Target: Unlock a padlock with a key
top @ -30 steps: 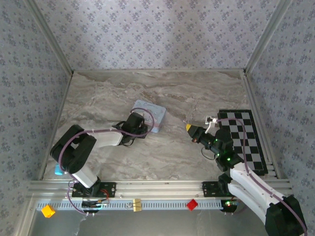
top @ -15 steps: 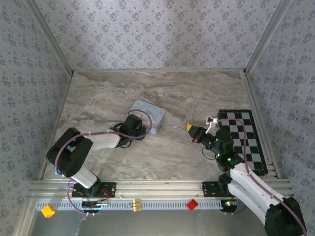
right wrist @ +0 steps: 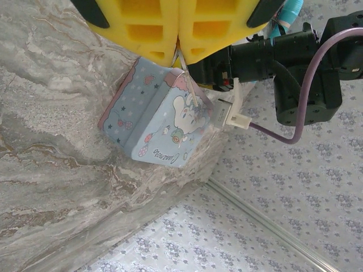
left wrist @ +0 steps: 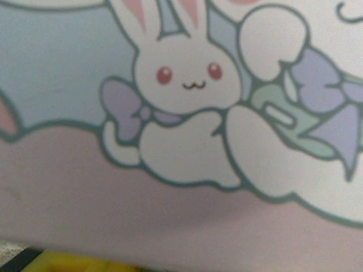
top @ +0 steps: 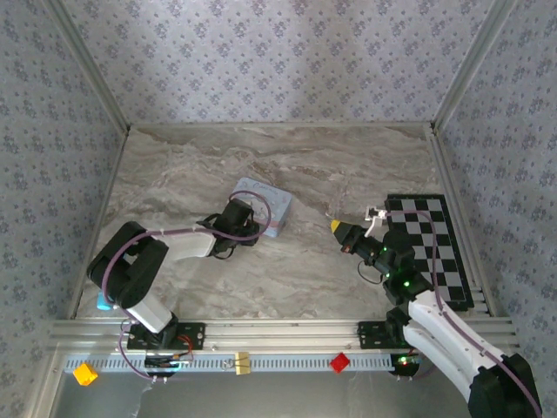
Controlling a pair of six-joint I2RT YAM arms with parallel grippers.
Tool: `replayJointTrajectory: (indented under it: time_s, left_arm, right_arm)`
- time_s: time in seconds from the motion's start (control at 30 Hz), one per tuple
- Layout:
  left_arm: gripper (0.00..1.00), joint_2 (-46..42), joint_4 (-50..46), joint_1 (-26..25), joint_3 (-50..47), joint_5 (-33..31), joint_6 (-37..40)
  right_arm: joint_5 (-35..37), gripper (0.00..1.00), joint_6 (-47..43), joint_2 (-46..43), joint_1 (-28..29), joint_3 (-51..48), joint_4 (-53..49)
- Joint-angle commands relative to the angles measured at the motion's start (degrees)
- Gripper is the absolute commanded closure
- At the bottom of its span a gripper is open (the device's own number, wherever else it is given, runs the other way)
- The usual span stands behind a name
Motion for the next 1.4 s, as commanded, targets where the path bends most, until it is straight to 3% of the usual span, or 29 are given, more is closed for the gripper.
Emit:
replayJointTrajectory:
  time_s: [0.0, 0.4, 0.73, 0.9, 1.1, 1.37]
  left_arm:
    - [0.57, 0.77, -0.77, 0.28, 1.57, 0.84, 0.84]
    - [0.66, -2.15, -5.95, -1.46, 5.22, 2.8, -5.56]
    - [0.66, -2.47, -9.18, -2.27, 10.01, 7.23, -14.98]
    - [0.69, -0.38, -8.09, -2.33, 12.59, 12.08, -21.58]
    - [0.71, 1.53, -6.78, -2.46, 14.21, 15.13, -27.62]
    - [0.72, 2.23, -5.66, -3.11, 14.61, 17.41, -32.16]
  right_arm:
    - [-0.06, 1.0, -0.03, -0.87, -0.43, 0.14, -0.42]
    - [1.44, 1.0, -0.3, -0.39, 1.47, -0.44, -1.41]
    - [9.21, 1.0, -1.55, 6.09, 12.97, -1.53, 4.51]
    - [14.63, 1.0, -4.27, 14.46, 21.29, -1.55, 11.07]
    - [15.65, 1.0, -7.24, 27.58, 26.81, 0.48, 21.28]
    - [14.65, 1.0, -9.07, 42.35, 27.82, 2.13, 36.99]
